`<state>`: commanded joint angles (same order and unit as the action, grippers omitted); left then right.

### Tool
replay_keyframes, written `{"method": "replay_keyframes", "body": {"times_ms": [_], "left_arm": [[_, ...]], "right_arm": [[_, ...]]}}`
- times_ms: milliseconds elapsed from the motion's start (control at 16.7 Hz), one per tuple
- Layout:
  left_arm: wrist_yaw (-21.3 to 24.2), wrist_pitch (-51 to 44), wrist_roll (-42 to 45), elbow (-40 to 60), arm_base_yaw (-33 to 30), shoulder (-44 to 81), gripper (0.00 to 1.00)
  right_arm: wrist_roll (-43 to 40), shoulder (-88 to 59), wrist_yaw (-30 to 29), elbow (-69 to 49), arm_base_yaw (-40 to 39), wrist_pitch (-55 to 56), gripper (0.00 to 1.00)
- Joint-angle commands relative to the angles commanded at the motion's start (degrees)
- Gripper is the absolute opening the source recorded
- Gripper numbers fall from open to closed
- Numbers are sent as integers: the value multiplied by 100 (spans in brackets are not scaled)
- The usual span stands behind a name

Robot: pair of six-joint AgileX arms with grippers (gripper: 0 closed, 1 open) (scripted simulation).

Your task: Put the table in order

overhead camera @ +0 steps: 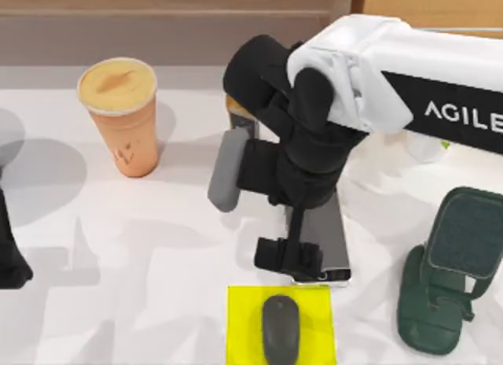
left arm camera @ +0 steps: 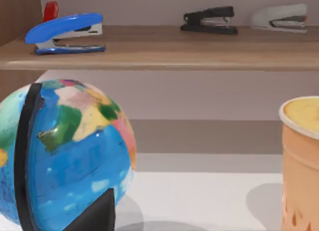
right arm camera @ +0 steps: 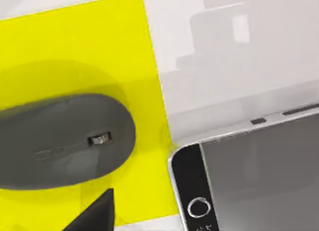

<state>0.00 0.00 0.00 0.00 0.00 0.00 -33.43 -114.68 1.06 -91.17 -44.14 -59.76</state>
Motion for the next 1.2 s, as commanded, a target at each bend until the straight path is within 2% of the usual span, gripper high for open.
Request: {"method": "replay_keyframes", "body": {"times_ms": [360,660,900,1200], "left_arm": [[0,0,0,0,0,0,100],[0,0,0,0,0,0,100],[0,0,0,0,0,0,100],[0,0,0,0,0,0,100]], "right_arm": [[3474,-389,-29,-546,404,-386,100],[5630,-754,-65,-910,651,-657,100],[6609,-955,-85,-1068,756,-793,100],[6805,-997,-89,-1097,776,-821,100]]}}
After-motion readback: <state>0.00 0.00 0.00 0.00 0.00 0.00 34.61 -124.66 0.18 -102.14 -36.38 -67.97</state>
